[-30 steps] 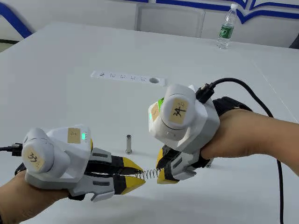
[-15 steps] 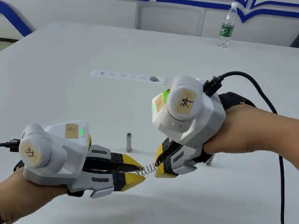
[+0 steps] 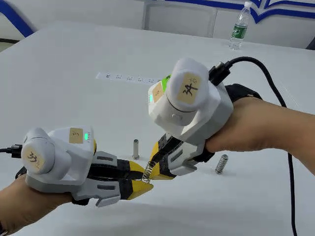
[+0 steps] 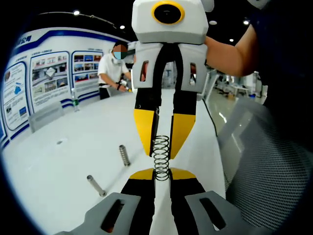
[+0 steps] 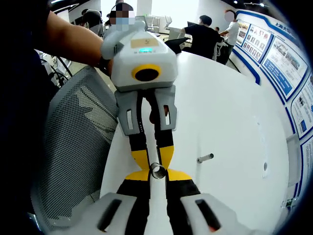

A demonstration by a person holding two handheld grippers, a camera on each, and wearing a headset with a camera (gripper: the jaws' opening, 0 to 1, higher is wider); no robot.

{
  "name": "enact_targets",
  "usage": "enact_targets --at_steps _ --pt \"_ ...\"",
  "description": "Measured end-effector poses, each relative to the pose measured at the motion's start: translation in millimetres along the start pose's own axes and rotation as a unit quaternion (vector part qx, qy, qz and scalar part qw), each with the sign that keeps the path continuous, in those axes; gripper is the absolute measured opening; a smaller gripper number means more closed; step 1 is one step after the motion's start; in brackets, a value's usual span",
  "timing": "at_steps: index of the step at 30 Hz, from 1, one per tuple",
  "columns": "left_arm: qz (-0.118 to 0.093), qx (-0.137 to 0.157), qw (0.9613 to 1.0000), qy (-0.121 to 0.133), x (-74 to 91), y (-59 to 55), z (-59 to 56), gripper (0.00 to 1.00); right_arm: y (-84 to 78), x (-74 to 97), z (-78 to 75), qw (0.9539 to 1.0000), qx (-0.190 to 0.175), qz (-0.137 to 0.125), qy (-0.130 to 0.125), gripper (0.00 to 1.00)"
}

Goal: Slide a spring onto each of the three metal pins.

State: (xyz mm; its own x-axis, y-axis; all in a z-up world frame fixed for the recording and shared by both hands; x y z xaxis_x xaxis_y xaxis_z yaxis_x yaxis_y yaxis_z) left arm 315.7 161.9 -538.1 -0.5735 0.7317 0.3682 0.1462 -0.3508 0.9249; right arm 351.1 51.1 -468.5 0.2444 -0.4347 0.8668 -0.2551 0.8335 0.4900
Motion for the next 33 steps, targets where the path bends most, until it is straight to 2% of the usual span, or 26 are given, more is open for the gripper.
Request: enact_targets --at_steps 11,23,33 --pt "-0.004 0.006 1.0000 0.006 0.7 -0.5 0.3 0.10 0.7 1.9 -3.7 1.0000 -0.003 -0.005 0.000 0.15" --pt "-0.008 0.001 0.9998 0.017 0.1 -0.2 2.9 0.11 6.0 0.4 -6.0 1.0000 -0.004 -0.005 0.004 0.12" --pt "0.004 0.010 0.9994 0.033 7.2 -6.9 6.9 0.21 9.0 6.3 -15.7 1.0000 0.001 0.009 -0.001 0.12"
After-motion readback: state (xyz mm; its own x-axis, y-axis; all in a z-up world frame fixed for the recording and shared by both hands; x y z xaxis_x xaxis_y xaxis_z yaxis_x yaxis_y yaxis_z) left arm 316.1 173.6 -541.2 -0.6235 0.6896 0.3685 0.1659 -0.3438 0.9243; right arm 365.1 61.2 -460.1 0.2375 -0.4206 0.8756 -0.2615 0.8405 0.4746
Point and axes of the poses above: the centre of the closed fingertips' face, and the gripper's own axes: x roughly backward along the fingers, z roughly to its left, y roughly out of its top, the point moved 10 cm from there along x, roughly backward along the fingers, and after that the axes turned 12 degrees about y, right-handed, at the moved point
